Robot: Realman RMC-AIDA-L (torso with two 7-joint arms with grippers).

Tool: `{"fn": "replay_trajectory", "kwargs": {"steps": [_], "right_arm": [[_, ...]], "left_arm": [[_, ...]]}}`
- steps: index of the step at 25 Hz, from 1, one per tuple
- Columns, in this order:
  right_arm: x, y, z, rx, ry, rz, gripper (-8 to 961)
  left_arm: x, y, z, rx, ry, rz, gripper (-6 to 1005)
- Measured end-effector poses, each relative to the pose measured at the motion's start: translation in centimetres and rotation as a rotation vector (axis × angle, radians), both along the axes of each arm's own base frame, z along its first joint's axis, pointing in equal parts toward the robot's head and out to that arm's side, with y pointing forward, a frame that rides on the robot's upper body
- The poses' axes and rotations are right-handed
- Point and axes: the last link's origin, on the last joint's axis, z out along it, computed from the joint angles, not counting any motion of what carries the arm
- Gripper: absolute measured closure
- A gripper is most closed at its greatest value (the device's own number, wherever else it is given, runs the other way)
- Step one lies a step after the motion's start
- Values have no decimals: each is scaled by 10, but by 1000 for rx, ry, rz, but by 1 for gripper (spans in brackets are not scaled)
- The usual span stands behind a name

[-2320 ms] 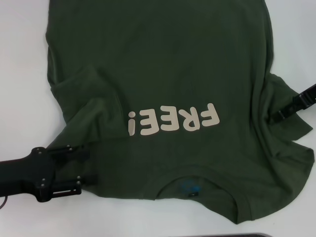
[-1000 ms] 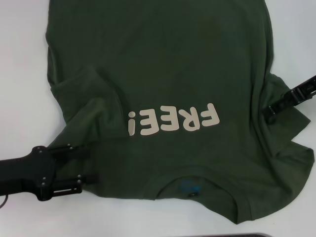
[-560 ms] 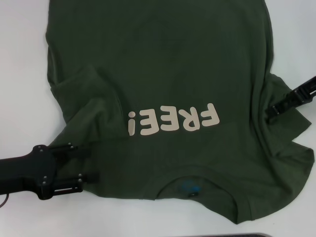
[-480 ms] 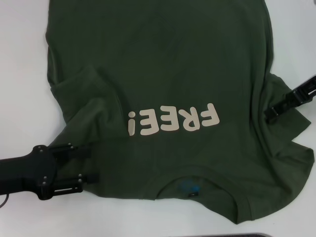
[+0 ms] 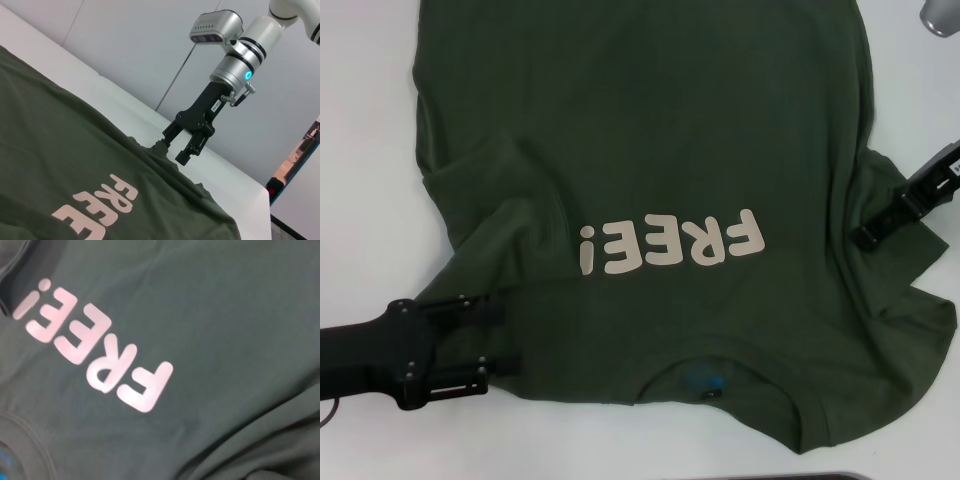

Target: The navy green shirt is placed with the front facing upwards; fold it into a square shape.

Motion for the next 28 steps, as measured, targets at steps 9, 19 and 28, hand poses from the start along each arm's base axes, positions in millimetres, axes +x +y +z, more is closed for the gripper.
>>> {"fn": "replay_trajectory", "kwargs": {"steps": [9, 19, 28], "right_arm": [[2, 2, 5, 3, -69, 24, 59], [-1, 0, -6, -11, -44, 42, 60], [-2, -6, -10, -37, -34, 26, 60]], "left_arm": [[0, 0, -1, -1, -2, 1, 281], [0, -1, -1, -1, -3, 2, 281], [0, -1, -1, 1, -3, 3, 281]]}}
